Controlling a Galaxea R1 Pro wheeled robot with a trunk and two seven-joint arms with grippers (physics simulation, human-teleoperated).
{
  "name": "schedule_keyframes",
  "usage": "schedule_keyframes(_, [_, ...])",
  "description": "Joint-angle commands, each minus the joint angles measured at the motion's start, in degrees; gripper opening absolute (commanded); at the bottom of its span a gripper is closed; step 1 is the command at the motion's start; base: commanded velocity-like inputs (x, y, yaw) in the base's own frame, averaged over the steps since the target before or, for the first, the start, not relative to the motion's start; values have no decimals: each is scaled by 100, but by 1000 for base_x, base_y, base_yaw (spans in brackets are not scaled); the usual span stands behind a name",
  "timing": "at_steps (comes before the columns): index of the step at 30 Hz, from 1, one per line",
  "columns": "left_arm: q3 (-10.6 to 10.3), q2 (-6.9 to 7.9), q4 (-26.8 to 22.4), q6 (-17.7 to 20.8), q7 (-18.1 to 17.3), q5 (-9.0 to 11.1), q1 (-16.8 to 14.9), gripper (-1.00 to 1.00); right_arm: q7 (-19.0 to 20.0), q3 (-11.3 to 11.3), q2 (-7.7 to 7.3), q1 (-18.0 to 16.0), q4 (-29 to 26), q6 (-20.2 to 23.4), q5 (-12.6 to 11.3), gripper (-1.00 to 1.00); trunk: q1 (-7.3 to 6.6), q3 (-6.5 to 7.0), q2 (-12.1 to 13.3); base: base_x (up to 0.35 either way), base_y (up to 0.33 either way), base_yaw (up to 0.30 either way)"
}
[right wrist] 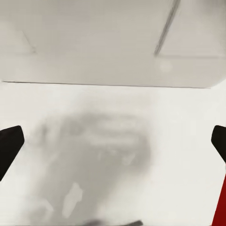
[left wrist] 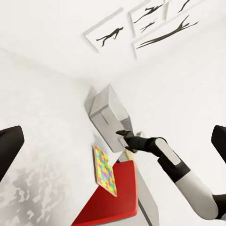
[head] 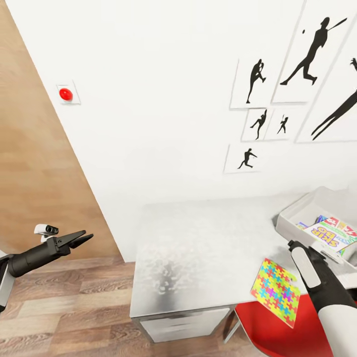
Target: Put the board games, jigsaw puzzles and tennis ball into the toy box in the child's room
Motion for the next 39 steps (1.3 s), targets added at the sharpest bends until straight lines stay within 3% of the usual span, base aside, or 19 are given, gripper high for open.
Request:
schedule_keyframes(1, [0,1,-1,61,-24,-6,-4,100,-23,0,0,9,-174,71,-33,100,4,-2,-11,0,0,0])
schedule_keyframes(12, [0,7,-1,61,-24,-7,-4,100,108,0,3,456,-1579,690,-127,100,4,97,-11,0,0,-37])
schedule_keyframes(18, [0,10,-1,61,-24,-7,-4,100,614,0,15,1081,-2539,1061,-366,100,4,151,-11,0,0,-72])
schedule_keyframes(23, [0,10,-1,61,-24,-7,-4,100,978,0,67,1420,-2867,1213,-643,100,4,196,-11,0,0,-73])
schedule_keyframes(27, [6,10,-1,61,-24,-5,-4,100,1656,0,85,1692,-3034,1429,-877,100,4,232,-11,0,0,-74])
schedule_keyframes(33, [3,10,-1,61,-24,-5,-4,100,3085,-8,91,1973,-3083,1533,-942,100,4,286,-11,0,0,-70])
schedule_keyframes(39, [1,10,-1,57,-24,-5,-4,100,4163,-10,90,2034,-3095,1679,-949,100,4,340,-11,0,0,-47])
